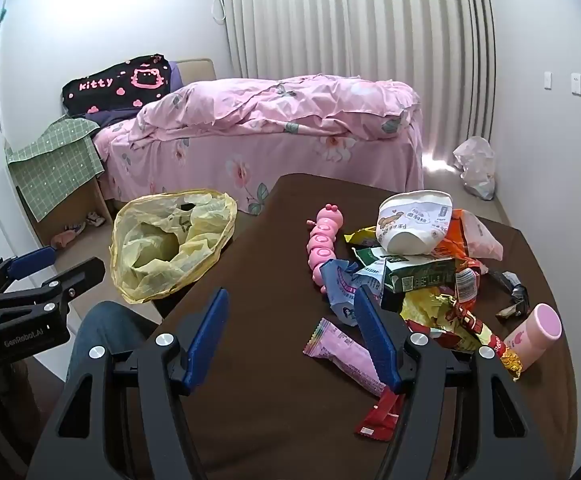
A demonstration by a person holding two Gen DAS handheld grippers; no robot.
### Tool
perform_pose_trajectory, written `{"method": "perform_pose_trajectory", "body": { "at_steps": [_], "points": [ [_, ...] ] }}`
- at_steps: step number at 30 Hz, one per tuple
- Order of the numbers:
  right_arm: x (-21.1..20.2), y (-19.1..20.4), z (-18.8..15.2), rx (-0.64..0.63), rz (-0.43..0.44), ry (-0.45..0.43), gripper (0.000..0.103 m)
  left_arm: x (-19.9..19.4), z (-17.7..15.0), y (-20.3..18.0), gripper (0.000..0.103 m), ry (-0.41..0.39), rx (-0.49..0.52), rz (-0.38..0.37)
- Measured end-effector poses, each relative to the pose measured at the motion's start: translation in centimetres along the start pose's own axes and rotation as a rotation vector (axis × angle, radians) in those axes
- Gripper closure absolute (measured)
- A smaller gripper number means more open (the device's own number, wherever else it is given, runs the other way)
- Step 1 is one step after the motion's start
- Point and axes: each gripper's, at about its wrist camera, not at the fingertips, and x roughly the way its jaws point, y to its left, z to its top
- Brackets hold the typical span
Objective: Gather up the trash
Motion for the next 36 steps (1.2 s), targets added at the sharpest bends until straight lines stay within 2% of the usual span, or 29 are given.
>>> {"method": "perform_pose_trajectory", "body": {
  "at_steps": [15,36],
  "points": [
    [0.5,0.6,0.8,0.004,0.020,-0.032,0.041,-1.0,0.6,-0.1,0.016,-0.034,-0.004,0.006],
    [0.1,0.4,1.2,0.006,0.020,-0.040,0.041,-0.7,0.4,0.2,0.016,-0.036,-0.006,0.008]
  ]
}}
